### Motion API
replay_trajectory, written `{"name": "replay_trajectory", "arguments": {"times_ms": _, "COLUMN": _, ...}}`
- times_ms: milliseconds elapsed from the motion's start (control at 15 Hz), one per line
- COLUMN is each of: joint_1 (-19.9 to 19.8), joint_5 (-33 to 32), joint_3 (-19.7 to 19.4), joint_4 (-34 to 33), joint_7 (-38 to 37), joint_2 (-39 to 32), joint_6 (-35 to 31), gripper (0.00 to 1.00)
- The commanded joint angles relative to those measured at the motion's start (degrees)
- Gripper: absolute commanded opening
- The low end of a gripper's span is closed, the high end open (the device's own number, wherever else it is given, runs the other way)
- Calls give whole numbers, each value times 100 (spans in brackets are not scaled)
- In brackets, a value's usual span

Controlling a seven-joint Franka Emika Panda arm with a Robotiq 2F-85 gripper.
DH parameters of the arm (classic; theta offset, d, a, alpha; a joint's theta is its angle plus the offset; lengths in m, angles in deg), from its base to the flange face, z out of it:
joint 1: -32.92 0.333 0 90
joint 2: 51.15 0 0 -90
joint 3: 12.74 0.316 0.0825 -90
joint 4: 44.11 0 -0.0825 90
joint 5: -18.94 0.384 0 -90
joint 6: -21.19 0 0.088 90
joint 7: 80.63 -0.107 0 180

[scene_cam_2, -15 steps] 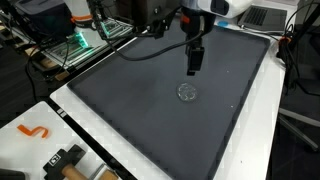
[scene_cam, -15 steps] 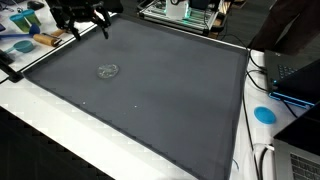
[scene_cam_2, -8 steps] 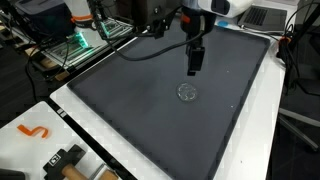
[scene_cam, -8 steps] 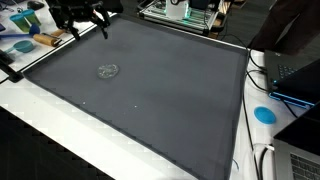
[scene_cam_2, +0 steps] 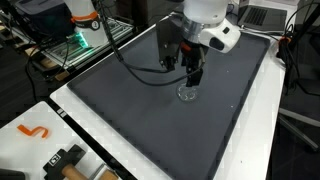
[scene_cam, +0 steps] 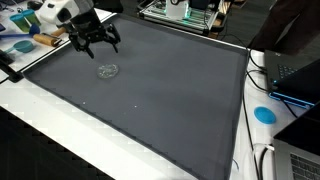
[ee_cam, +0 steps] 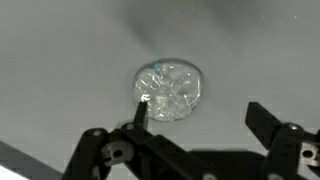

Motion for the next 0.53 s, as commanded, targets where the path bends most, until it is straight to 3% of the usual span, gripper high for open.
{"name": "replay_trajectory", "arguments": {"times_ms": 0, "joint_1": -62, "joint_5": -62, "joint_3": 107, "joint_4": -138, "joint_7": 356, "joint_2": -341, "joint_6": -126, "gripper": 100}}
{"name": "replay_trajectory", "arguments": {"times_ms": 467, "joint_1": 3, "joint_5": -189, "joint_3": 101, "joint_4": -102, "joint_7": 458, "joint_2": -575, "joint_6": -643, "gripper": 100}}
